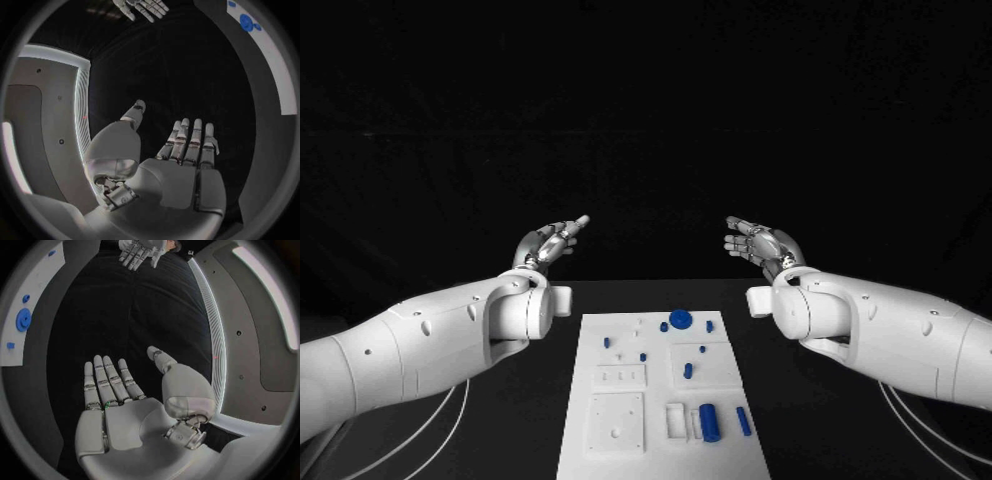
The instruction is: Assemble the parts on the task board
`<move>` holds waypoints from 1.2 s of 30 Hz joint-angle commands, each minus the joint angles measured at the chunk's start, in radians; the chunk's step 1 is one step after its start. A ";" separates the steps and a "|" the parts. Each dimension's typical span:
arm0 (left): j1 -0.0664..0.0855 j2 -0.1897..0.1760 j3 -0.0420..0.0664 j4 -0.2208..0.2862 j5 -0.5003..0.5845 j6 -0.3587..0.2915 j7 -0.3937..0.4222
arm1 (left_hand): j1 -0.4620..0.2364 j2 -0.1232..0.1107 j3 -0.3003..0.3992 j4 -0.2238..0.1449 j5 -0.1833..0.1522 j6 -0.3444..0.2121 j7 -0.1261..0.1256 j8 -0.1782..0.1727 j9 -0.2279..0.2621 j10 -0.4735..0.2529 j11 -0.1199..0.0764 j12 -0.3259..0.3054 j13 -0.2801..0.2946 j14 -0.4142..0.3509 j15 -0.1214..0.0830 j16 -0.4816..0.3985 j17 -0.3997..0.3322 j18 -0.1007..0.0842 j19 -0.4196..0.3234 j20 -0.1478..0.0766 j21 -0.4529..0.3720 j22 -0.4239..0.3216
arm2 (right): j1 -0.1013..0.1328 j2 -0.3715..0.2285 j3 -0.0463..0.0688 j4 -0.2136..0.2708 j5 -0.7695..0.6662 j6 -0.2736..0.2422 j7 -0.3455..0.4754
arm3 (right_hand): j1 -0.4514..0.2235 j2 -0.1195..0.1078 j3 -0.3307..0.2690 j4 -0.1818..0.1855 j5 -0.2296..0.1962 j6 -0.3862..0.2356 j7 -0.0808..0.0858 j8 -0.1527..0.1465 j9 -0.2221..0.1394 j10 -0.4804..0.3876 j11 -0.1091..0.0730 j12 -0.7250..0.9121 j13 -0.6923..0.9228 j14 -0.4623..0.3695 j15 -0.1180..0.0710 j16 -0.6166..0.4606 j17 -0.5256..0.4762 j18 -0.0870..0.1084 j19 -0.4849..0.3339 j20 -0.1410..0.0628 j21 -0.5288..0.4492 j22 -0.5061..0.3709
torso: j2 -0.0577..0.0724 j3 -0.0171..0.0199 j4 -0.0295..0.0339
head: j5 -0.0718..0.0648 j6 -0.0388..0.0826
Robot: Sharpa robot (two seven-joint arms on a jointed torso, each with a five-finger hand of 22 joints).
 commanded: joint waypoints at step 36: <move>0.051 -0.087 -0.037 0.122 -0.090 0.298 -0.076 | 0.169 0.071 0.022 -0.121 0.010 0.323 0.069 0.107 0.022 0.411 0.050 0.144 0.048 0.412 -0.018 0.180 0.073 0.074 0.424 -0.102 0.175 0.006 | 0.036 0.142 -0.032 -0.237 -1.178 0.209 -0.187 | 0.295 -0.142 0.250 -0.147 -0.153 0.361 0.023 0.094 0.016 0.434 -0.120 0.043 0.011 0.718 -0.219 0.336 0.227 0.138 0.786 -0.136 0.228 0.026 | 0.037 -0.0128 0.0332 | 0.006 0.005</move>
